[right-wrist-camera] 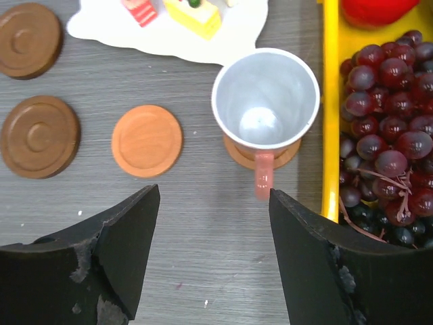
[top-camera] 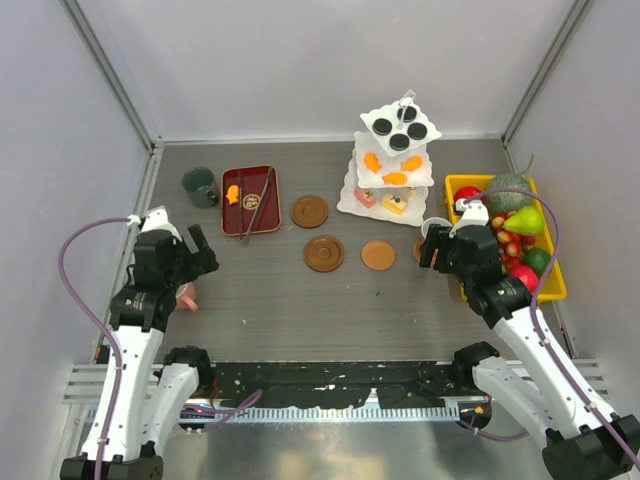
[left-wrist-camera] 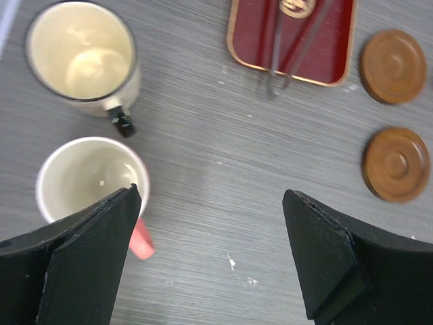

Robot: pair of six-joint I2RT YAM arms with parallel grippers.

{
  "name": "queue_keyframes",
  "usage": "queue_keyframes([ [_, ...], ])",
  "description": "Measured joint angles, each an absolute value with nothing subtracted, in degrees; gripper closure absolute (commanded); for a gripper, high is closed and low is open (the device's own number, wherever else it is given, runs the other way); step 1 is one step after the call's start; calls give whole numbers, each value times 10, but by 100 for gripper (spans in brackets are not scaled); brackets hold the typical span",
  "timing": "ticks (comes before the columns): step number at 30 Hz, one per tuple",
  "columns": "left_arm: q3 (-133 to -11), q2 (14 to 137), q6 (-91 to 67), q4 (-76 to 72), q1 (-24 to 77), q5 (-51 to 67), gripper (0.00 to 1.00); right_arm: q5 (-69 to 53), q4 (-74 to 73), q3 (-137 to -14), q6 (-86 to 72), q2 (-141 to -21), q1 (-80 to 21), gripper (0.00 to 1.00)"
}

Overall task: Serve the afternoon tea
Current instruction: Place the cup on the coaster, then pick up the cup at the center of the board.

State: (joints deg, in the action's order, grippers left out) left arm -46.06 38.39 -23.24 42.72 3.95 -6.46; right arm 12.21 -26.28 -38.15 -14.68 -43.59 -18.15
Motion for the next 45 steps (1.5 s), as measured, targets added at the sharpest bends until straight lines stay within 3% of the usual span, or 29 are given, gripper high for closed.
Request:
queue_keyframes([
  [9, -421, 382, -292, 432, -116, -107, 9, 56, -258, -382, -138, -387, -182, 27],
  [22, -371, 460, -368, 422, -239, -95, 31, 29, -243, -371, -136, -360, -182, 25],
  [24, -370, 492, -371, 417, -253, -76, 41, 29, -241, -368, -136, -359, -182, 25],
  [26, -370, 514, -371, 413, -261, -61, 62, 29, -241, -366, -136, -358, -182, 25],
  [31, -369, 525, -366, 406, -267, -36, 100, 10, -237, -365, -134, -356, -182, 26],
  [40, -336, 469, -371, 411, -222, 3, 100, -60, -213, -349, -132, -349, -214, 26],
  [45, -334, 419, -402, 427, -127, 4, 100, -18, -196, -349, -134, -365, -351, 26],
])
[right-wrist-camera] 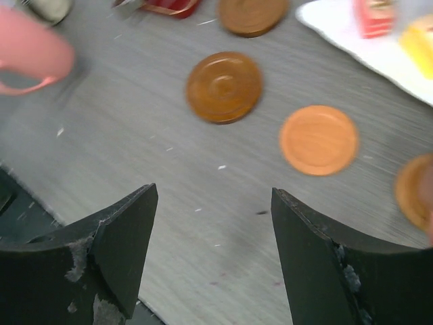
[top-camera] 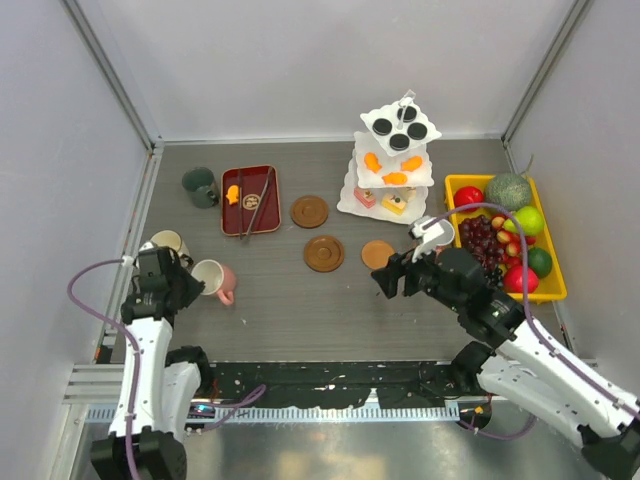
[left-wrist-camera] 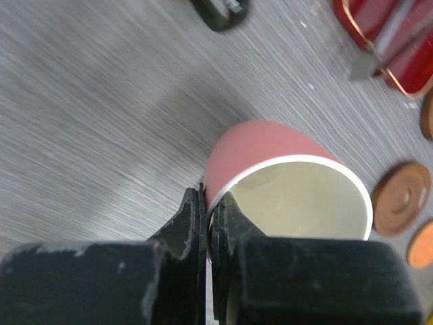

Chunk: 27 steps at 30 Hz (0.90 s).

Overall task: Serve the afternoon tea
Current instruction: Pick up the cup at the center of the board.

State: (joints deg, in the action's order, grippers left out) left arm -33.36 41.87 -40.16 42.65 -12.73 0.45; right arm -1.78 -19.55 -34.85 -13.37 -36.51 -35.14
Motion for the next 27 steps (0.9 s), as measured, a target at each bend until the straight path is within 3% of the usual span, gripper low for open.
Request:
queue_keyframes([
  [6, -335, 390, -469, 439, 14, -20, 98, 80, -138, -349, -143, -433, -542, 26],
  [13, -338, 396, -567, 446, 170, -63, 98, 206, -72, -377, -147, -590, -708, 24],
  [20, -369, 425, -648, 443, 301, -104, 98, 300, -11, -439, -146, -709, -800, 24],
  [27, -376, 447, -704, 427, 361, -122, 97, 352, 4, -488, -145, -798, -842, 23],
])
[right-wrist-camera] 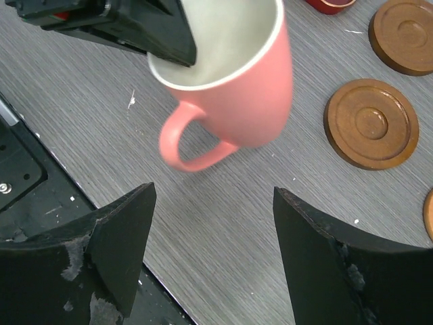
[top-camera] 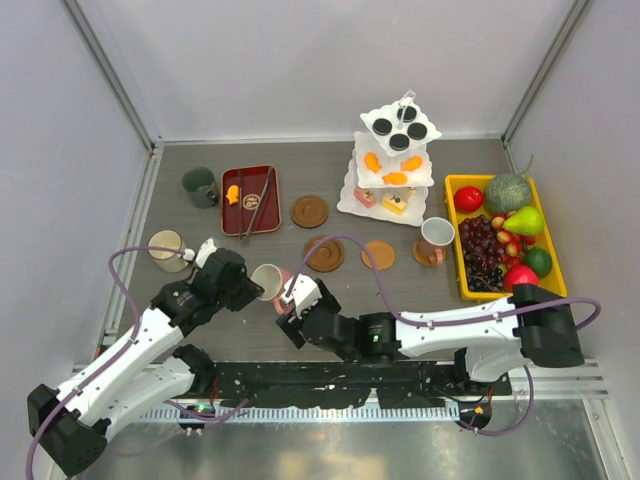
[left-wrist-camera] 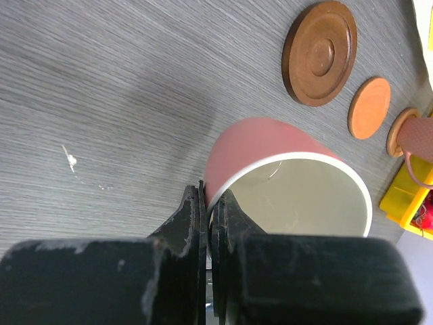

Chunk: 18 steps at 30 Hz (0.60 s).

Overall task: Serve the afternoon tea
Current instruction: Pick up the cup at the center of the board.

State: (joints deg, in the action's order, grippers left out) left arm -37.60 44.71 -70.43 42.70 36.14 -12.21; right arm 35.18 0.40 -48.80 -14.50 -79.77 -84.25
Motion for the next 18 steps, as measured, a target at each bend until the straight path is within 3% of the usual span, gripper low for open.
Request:
queue_keyframes([
  [10, -383, 454, -746, 410, 387, -117, 93, 409, 4, -538, -124, -883, -855, 27],
  [18, -385, 450, -757, 404, 402, -110, 89, 470, 6, -560, -97, -915, -855, 56],
])
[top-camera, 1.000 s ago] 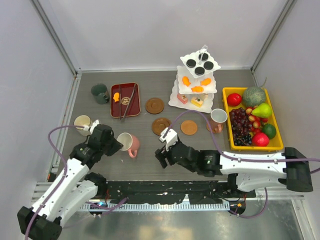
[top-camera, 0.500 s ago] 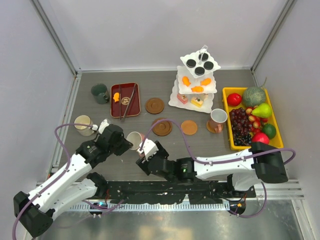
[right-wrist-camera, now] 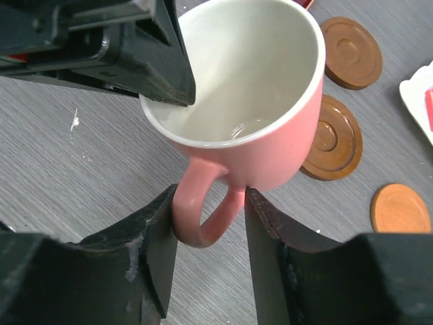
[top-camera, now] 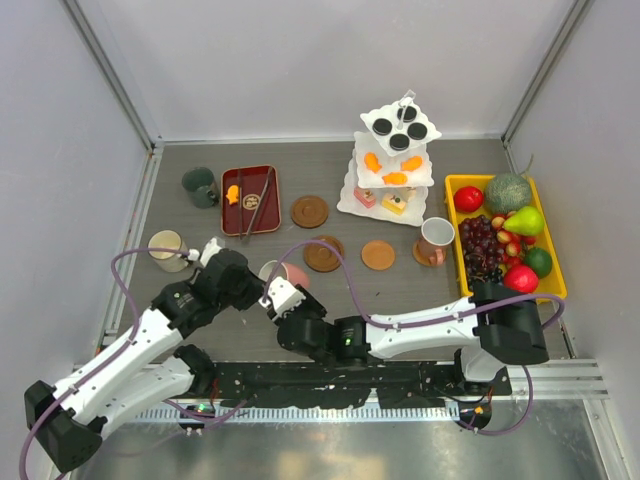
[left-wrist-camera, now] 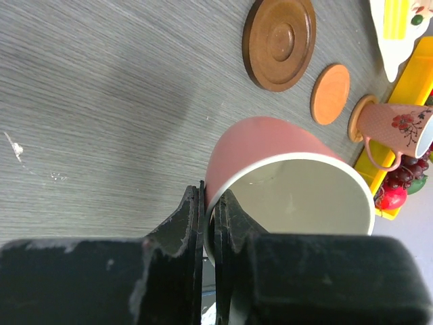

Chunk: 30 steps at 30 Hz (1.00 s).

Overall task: Serve the afternoon tea
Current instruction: Pick up the cup at the center of the board, then place the cup on the coaster.

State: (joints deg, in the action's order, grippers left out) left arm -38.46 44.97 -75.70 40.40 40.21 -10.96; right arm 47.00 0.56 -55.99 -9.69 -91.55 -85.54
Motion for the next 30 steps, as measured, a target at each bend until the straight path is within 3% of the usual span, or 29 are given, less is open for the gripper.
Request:
queue_keyframes([
  [4, -385, 448, -762, 396, 407, -114, 86, 494, 1, -574, -92, -931, -858, 74],
  [7, -385, 448, -764, 387, 415, -120, 72, 500, -5, -577, -84, -938, -861, 94],
  [15, -398, 415, -713, 367, 425, -130, 19, 520, -36, -566, -107, -935, -851, 95],
  [19, -436, 370, -637, 358, 425, -180, 4, 517, -55, -528, -117, -905, -840, 95],
  [25, -482, 299, -451, 353, 425, -265, 1, 499, -57, -455, -133, -800, -791, 95],
  [30, -484, 254, -263, 345, 423, -314, 1, 472, 4, -351, -139, -668, -689, 95],
])
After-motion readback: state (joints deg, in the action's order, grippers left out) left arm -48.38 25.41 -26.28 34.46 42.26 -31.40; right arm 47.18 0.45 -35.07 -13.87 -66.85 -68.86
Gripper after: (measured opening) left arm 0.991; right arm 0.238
